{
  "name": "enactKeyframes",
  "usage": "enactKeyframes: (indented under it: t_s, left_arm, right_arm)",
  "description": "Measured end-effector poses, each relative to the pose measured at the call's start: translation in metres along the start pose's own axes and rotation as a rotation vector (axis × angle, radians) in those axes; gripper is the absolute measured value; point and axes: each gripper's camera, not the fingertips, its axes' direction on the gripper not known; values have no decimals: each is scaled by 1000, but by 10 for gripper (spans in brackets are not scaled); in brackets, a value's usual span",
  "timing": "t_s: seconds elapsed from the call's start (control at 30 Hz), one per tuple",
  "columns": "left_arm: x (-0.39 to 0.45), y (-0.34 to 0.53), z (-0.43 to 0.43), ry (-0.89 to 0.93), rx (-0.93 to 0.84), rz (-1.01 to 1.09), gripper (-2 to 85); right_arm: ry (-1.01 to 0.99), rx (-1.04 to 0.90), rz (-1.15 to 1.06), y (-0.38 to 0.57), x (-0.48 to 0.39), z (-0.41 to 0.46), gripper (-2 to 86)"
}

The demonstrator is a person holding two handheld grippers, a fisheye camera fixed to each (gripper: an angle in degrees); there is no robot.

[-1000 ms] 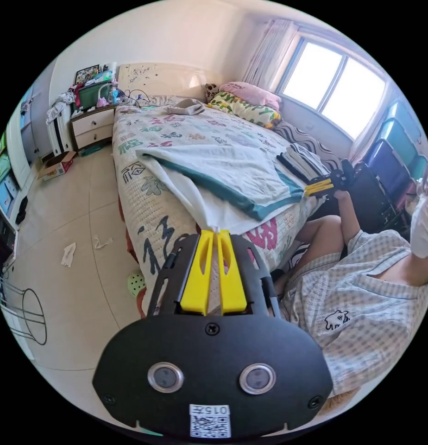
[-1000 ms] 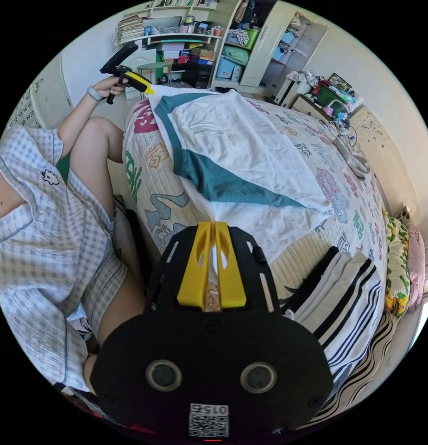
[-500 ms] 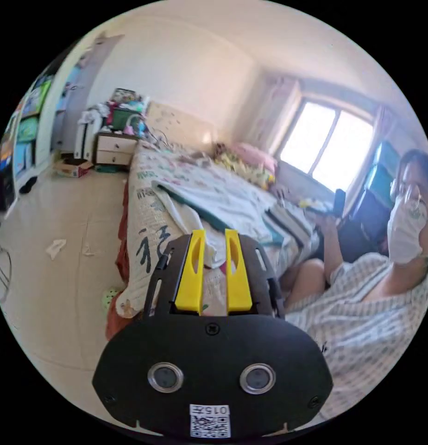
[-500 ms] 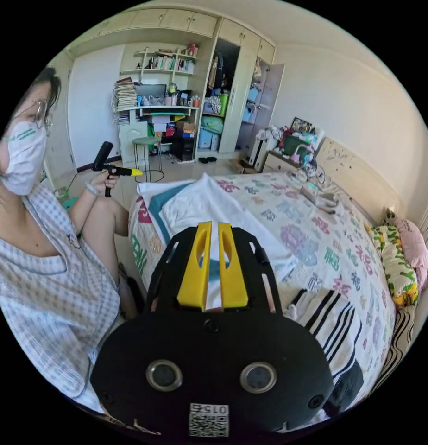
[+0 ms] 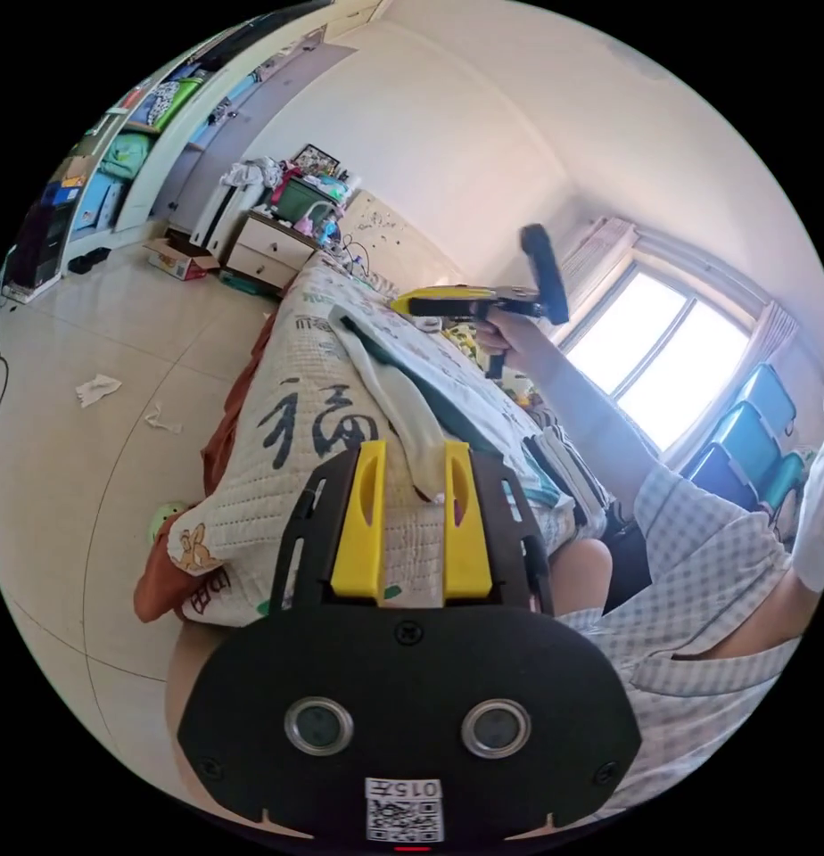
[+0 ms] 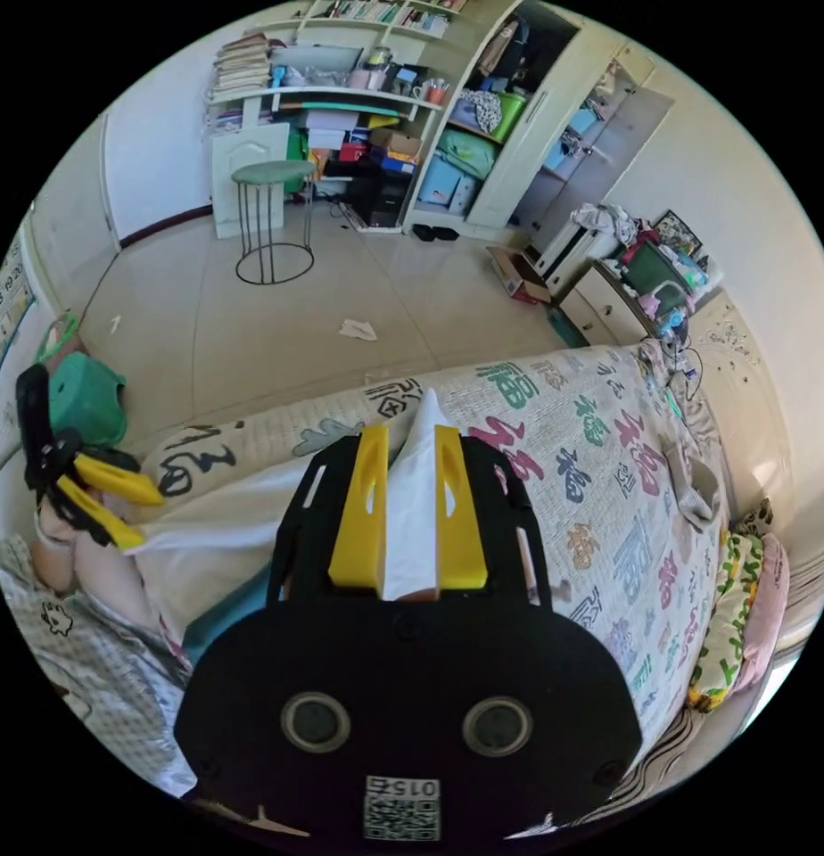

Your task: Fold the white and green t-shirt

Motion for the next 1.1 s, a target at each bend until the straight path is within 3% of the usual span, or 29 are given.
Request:
enactKeyframes:
  t_s: [0.13, 0.27, 0.53, 0.67, 0.87, 1.0, 1.1]
  left_arm:
    - [-14, -2, -4, 83, -29, 12, 23]
    - [-21, -6, -14, 42, -2, 22, -6]
    - [-24, 1, -26, 62, 9, 48, -5]
    - [-27, 6, -18, 52, -69, 56, 29]
    - [-62, 10, -28, 256, 103, -110, 73]
    - [-44, 1, 4, 162, -32, -53, 72]
    - [-30, 4, 10, 76, -38, 3, 19]
  right_arm:
    - [39, -105, 11, -41, -2, 42, 84]
    - [67, -211, 21, -76, -5, 78, 11]
    - [128, -183, 166, -105, 15, 91, -4]
    - [56, -189, 58, -116, 11, 84, 25]
    - [-5, -227, -242, -142, -14, 55, 64]
    - [-73, -446, -214, -155, -16, 87, 57]
    - [-105, -434, -187, -156, -13, 90, 22]
